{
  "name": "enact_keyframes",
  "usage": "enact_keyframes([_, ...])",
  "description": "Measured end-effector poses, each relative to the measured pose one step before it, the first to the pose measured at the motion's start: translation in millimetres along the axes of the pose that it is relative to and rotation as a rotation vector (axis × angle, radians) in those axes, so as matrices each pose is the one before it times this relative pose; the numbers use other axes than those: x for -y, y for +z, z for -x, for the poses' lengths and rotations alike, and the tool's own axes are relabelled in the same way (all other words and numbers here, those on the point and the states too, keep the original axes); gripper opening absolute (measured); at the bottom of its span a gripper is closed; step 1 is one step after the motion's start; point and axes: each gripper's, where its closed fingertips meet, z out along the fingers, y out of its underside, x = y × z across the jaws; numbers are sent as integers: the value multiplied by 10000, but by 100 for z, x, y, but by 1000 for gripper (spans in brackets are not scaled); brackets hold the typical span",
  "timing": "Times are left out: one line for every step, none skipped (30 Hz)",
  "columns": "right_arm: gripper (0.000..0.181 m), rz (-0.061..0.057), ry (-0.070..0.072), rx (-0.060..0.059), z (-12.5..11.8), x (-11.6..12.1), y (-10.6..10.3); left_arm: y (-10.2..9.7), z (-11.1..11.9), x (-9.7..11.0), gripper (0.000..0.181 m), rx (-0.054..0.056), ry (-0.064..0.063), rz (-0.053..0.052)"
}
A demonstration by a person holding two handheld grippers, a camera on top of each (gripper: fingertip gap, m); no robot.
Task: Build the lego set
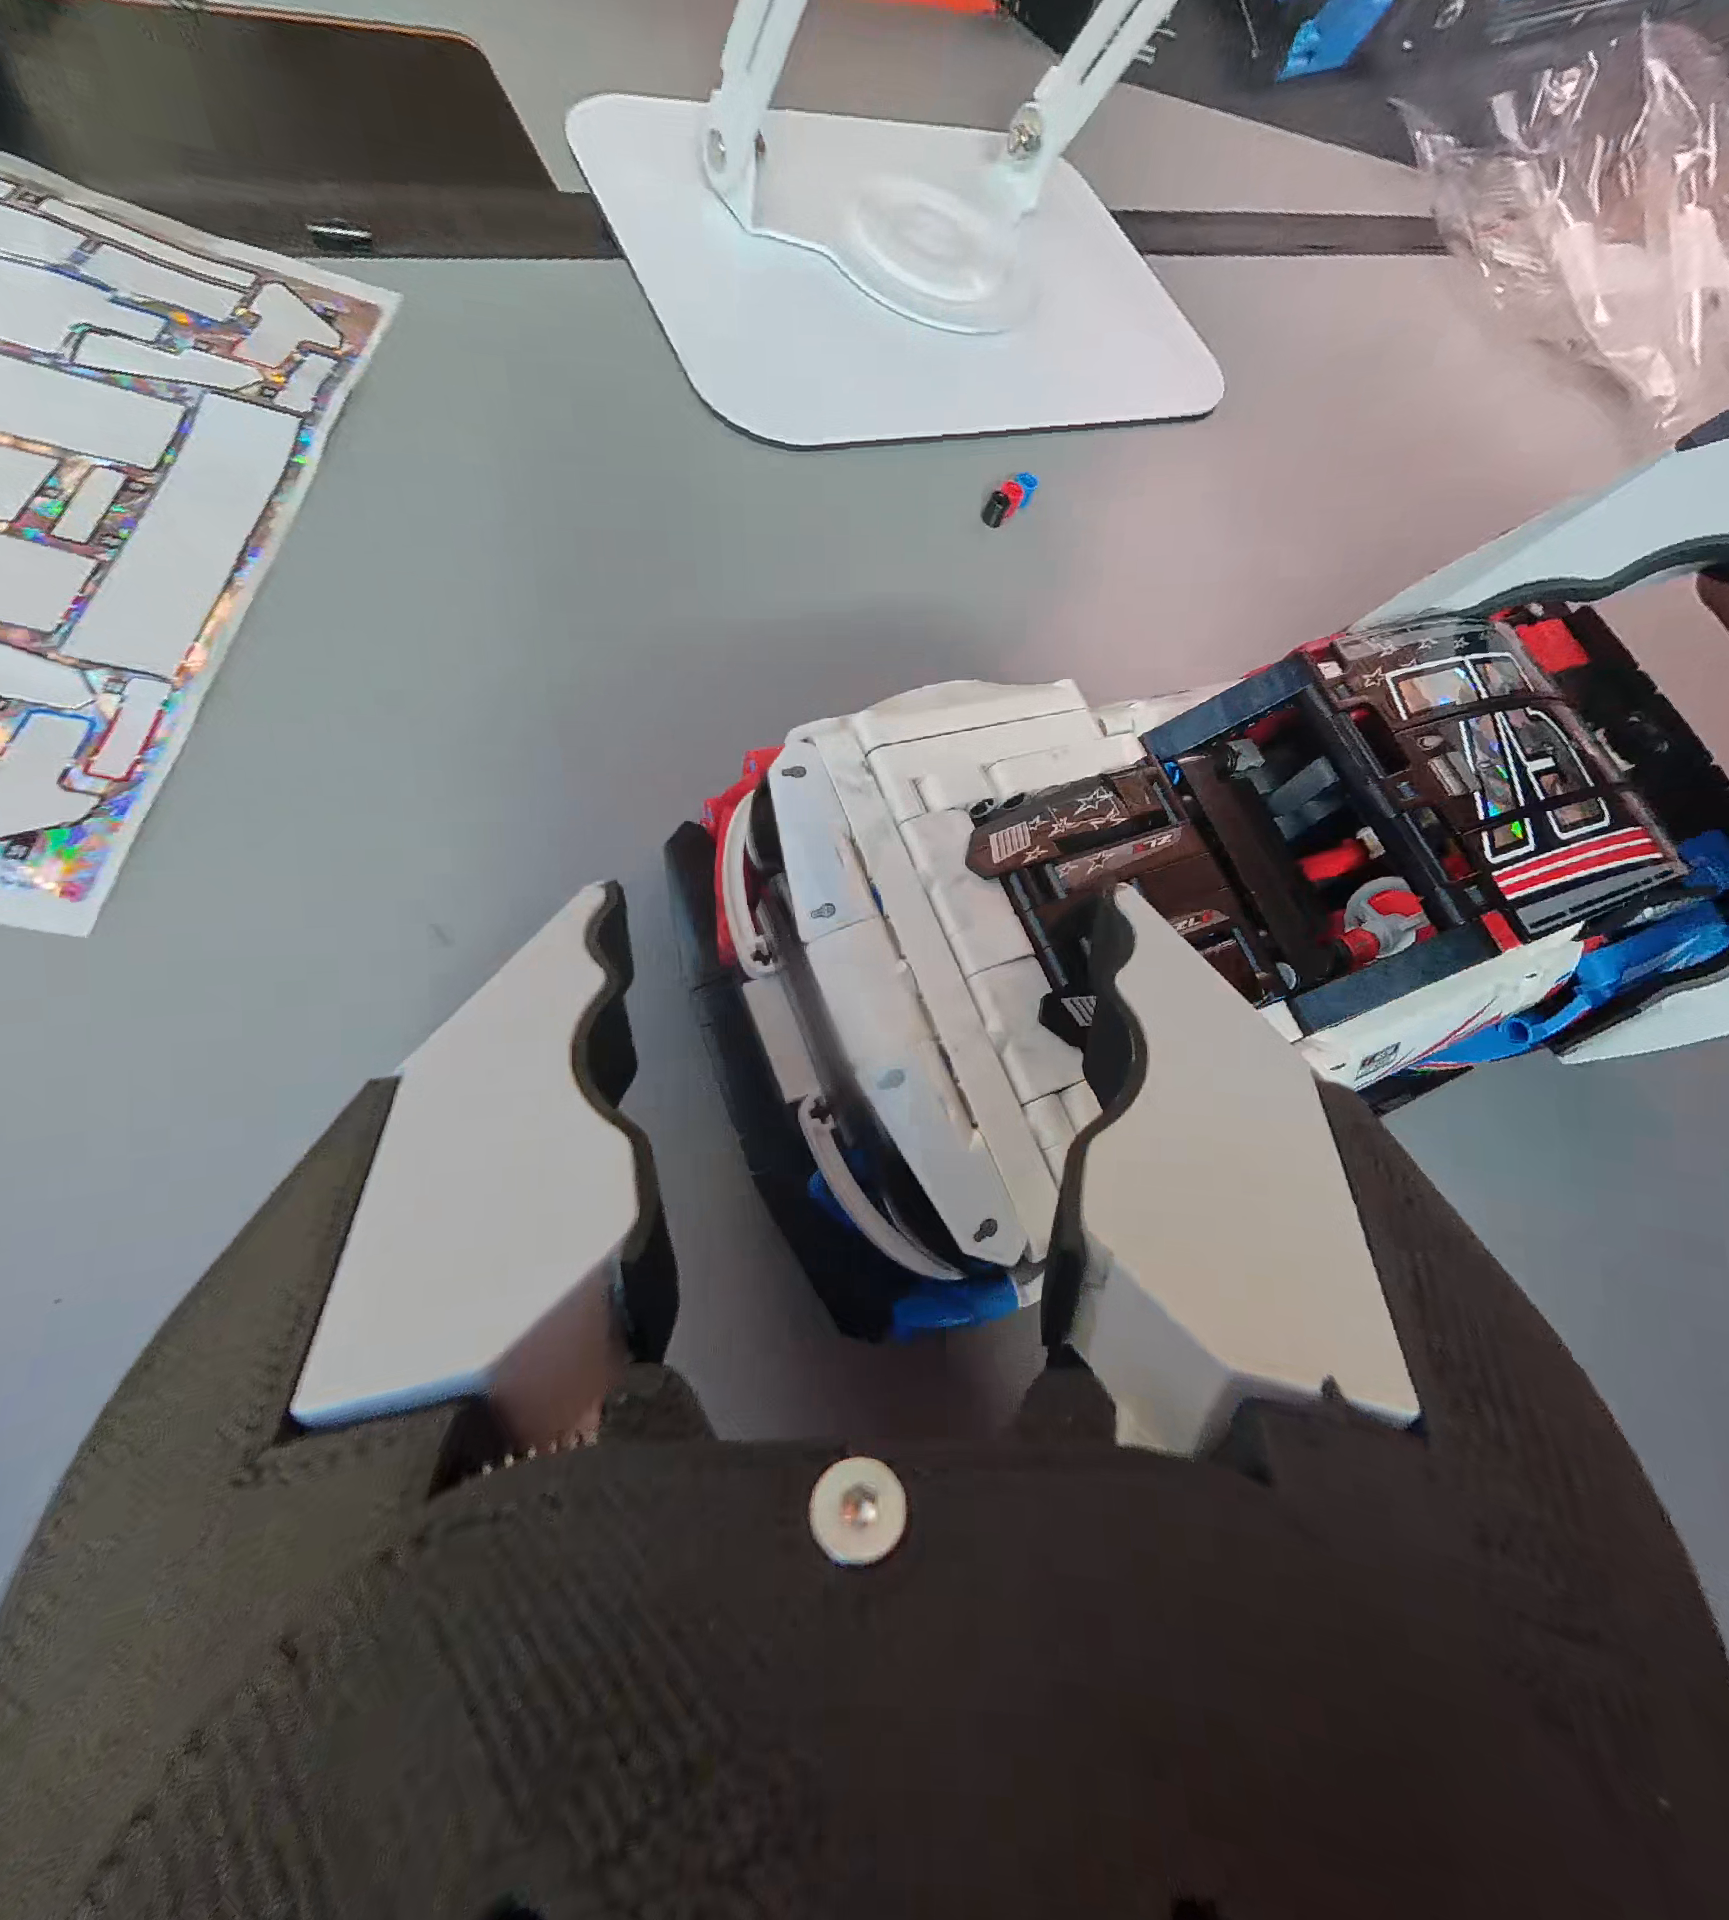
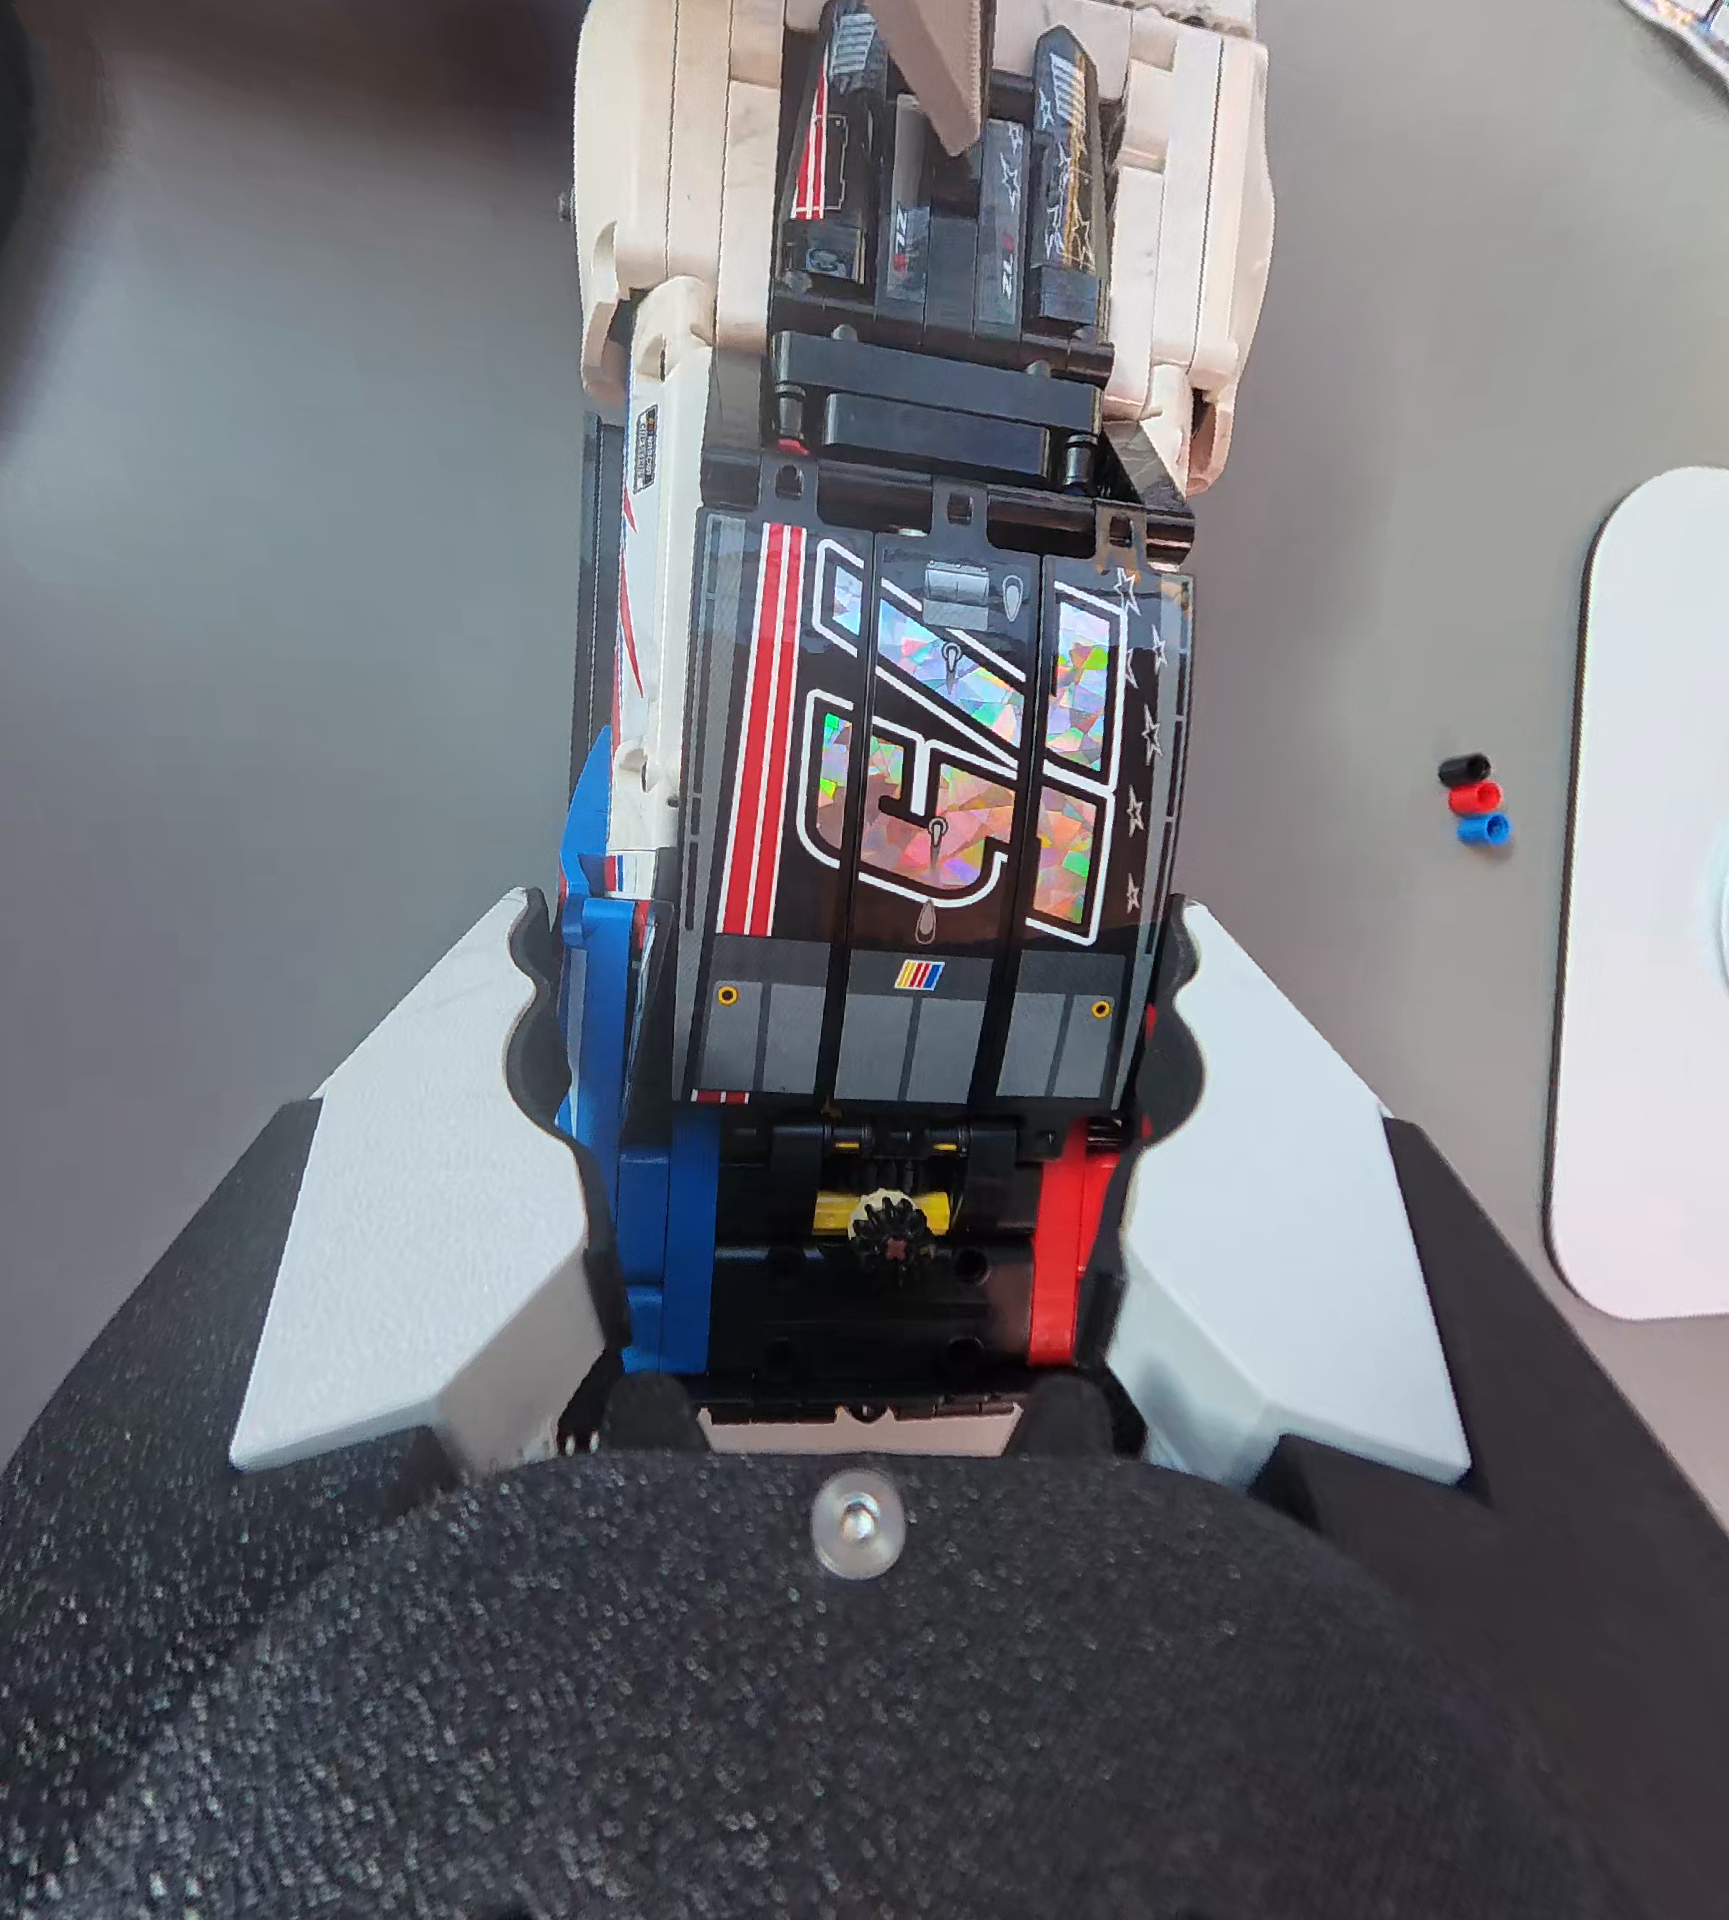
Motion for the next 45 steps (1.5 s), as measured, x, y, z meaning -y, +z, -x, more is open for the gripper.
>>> enact_keyframes([111, -5, -36, 27, 44, -766, -430, 234, -597, 225, 85, 52, 266, 21])
enact_keyframes([111, 34, -44, 29, 55, -809, -476, 161, -650, 340, 81, 154, 370, -129])
enact_keyframes([111, 64, -72, 23, 55, -862, -493, 71, -1150, 400, 82, -100, 396, -215])
enact_keyframes([111, 43, -70, 33, 84, -895, -496, -55, -1504, 601, 83, -308, 267, -330])
enact_keyframes([111, 37, -60, 52, 75, -918, -507, -113, -1482, 731, 83, -256, 263, -410])
enact_keyframes([112, 21, -50, 60, 67, -936, -496, -166, -1447, 691, 84, -162, 428, -424])
enact_keyframes([112, 13, -57, 54, 82, -942, -500, -200, -1364, 553, 83, -68, 577, -345])
enact_keyframes([112, 22, -2, 44, 73, -921, -480, -203, -1227, 408, 83, 12, 591, -229])
enact_keyframes([112, 19, 14, 19, 78, -878, -459, -206, -1147, 305, 83, -7, 509, -152])
enact_keyframes([112, -19, 52, -10, 56, -796, -414, -247, -1000, 317, 84, -2, 323, -145])
enact_keyframes([112, -40, 74, -36, 36, -691, -373, -283, -835, 315, 84, -4, 153, -170])
enact_keyframes([113, -35, 63, -54, 21, -616, -306, -273, -631, 293, 84, 19, 43, -192])
enact_keyframes([113, -58, 78, -63, 13, -491, -254, -214, -473, 153, 84, 32, 11, -132])
enact_keyframes([113, -73, 76, -69, -10, -376, -196, -187, -359, -9, 84, 46, 11, -35])
enact_keyframes([113, -96, 79, -76, -12, -249, -133, -163, -330, -15, 84, 34, 7, -35])
enact_keyframes([113, -119, 80, -87, -21, -136, -77, -152, -376, -29, 84, -19, 6, -22])
enact_keyframes([113, -121, 88, -114, -33, -33, -84, -113, -282, -78, 84, 5, 13, 24])
enact_keyframes([112, -138, 174, -157, -58, 75, -140, -104, -154, -67, 84, 63, 22, 15])
enact_keyframes([111, -197, 234, -221, -117, 202, -280, -136, -156, -8, 85, 47, 13, 0])
enact_keyframes([112, -408, 200, -358, -212, 533, -609, -223, -192, 78, 85, 25, -56, -8])
enact_keyframes([112, -651, 184, -384, -140, 856, -950, -348, -308, 242, 85, -25, -60, -93])
enact_keyframes([110, -773, 311, -476, -152, 1027, -1180, -441, -354, 317, 85, -31, -12, -144])
enact_keyframes([105, -735, 434, -652, -333, 940, -1296, -492, -232, 288, 85, 58, 57, -156])
enact_keyframes([102, -633, 445, -845, -519, 743, -1433, -550, -117, 207, 85, 130, 103, -140])
enact_keyframes([101, -650, 397, -733, -215, 676, -1573, -561, -80, 63, 85, 151, 97, -57])
enact_keyframes([99, -577, 410, -539, 185, 506, -1646, -570, -84, -99, 85, 146, 47, 17])
enact_keyframes([96, -334, 480, -588, 175, 125, -1621, -570, -109, -179, 85, 134, -39, 35])
enact_keyframes([94, -156, 412, -489, 379, -259, -1537, -589, -154, -199, 85, 113, -117, 19])
enact_keyframes([91, 76, 363, -515, 404, -740, -1433, -591, -180, -210, 85, 112, -163, 0])
enact_keyframes([90, 221, 222, -505, 460, -1062, -1301, -575, -128, -283, 85, 174, -127, 48])
enact_keyframes([91, 226, 85, -465, 578, -1225, -1176, -538, -91, -350, 85, 207, -80, 83])
enact_keyframes([91, 315, 96, -383, 749, -1381, -1018, -541, -153, -326, 86, 198, -129, 60])
enact_keyframes([92, 302, 144, -322, 821, -1379, -840, -536, -248, -286, 87, 161, -187, 17])
enact_keyframes([92, 131, 247, -373, 673, -1149, -751, -533, -379, -300, 88, 101, -199, 10])
enact_keyframes([92, -71, 356, -340, 605, -831, -689, -530, -405, -298, 89, 101, -165, -3])
enact_keyframes([92, -204, 369, -184, 690, -593, -639, -564, -409, -232, 90, 108, -106, -92])
enact_keyframes([89, -336, 332, -204, 475, -136, -374, -583, -319, -232, 91, 157, -97, -101])
enact_keyframes([88, -280, 68, -18, 701, 132, 26, -578, -279, -301, 92, 155, -110, -58])
enact_keyframes([90, 27, -208, 16, 648, -81, 233, -565, -253, -380, 92, 118, -116, -9])
enact_keyframes([93, 15, -138, -210, 97, 114, 189, -563, -133, -333, 93, 123, -95, -40])
enact_keyframes([93, -227, 22, -77, 164, 484, 26, -547, 69, -266, 92, 164, -39, -97])
enact_keyframes([91, -228, 183, 121, 340, 475, -22, -455, 241, -245, 91, 185, 17, -101])
enact_keyframes([90, -71, 182, 183, 370, 194, 42, -259, 195, -218, 90, 86, -12, -65])
enact_keyframes([90, 46, 48, 139, 276, -74, 130, -123, 62, -41, 90, -67, -134, -46])
enact_keyframes([90, 92, -52, 2, 34, -233, 166, -37, 81, 179, 90, -69, -136, -100])
